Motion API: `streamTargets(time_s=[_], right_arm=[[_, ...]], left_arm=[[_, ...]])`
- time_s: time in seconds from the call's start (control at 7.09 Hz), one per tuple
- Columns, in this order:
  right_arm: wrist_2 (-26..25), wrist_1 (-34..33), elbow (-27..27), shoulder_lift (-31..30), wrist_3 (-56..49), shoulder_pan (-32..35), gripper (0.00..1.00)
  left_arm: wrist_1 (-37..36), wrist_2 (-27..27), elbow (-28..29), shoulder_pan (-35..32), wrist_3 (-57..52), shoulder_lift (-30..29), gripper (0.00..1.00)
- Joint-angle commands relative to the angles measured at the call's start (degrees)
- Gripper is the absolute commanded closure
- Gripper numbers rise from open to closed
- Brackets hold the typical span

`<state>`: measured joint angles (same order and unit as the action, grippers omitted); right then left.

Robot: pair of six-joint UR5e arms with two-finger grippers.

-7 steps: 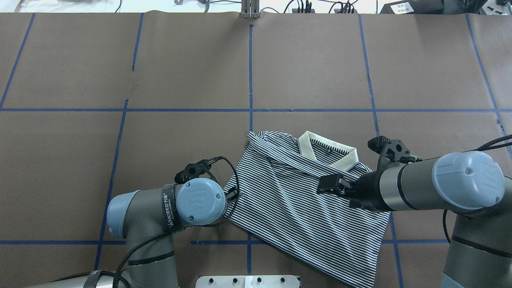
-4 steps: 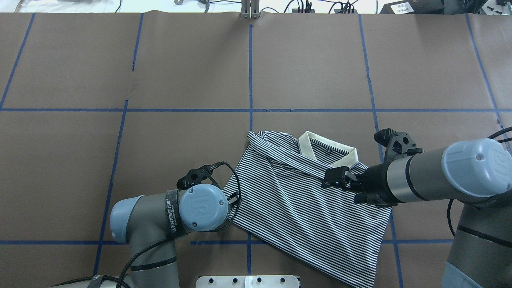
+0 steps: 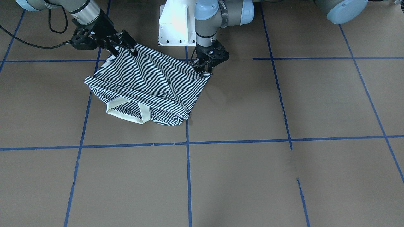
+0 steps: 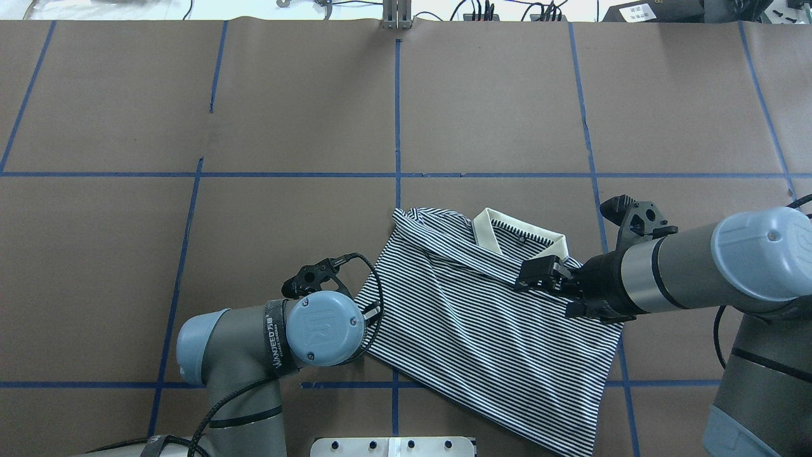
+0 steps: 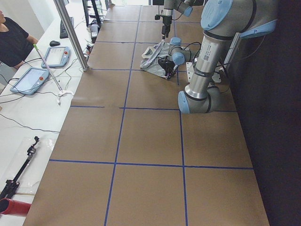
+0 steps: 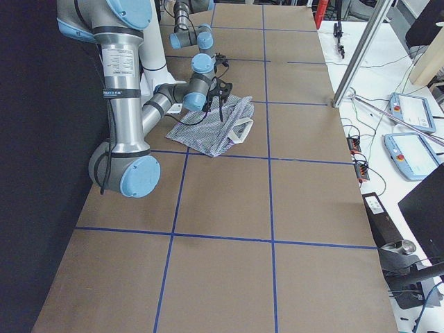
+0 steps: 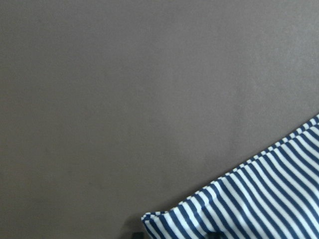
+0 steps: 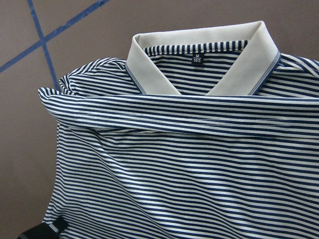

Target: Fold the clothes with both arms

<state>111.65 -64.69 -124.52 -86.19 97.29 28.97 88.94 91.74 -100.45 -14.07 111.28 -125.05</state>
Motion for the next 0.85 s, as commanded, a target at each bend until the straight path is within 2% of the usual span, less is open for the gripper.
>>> streamTargets(time_s=[0.0, 0.28, 0.71], right_arm=[[1.0, 0.0, 0.0, -0.3, 0.0, 1.1, 0.0], [1.1, 0.0, -0.1, -1.0, 0.0, 2.3, 0.0], [0.9, 0.3, -1.2, -1.5, 0.0, 3.6, 0.0]], left_arm=[[0.1, -0.9, -0.7, -1.0, -0.4, -0.1, 1.0], [0.0, -0.7, -1.7, -2.6, -0.7, -0.1, 1.0], [0.1, -0.9, -0.2, -10.5, -6.7, 0.0, 1.0]])
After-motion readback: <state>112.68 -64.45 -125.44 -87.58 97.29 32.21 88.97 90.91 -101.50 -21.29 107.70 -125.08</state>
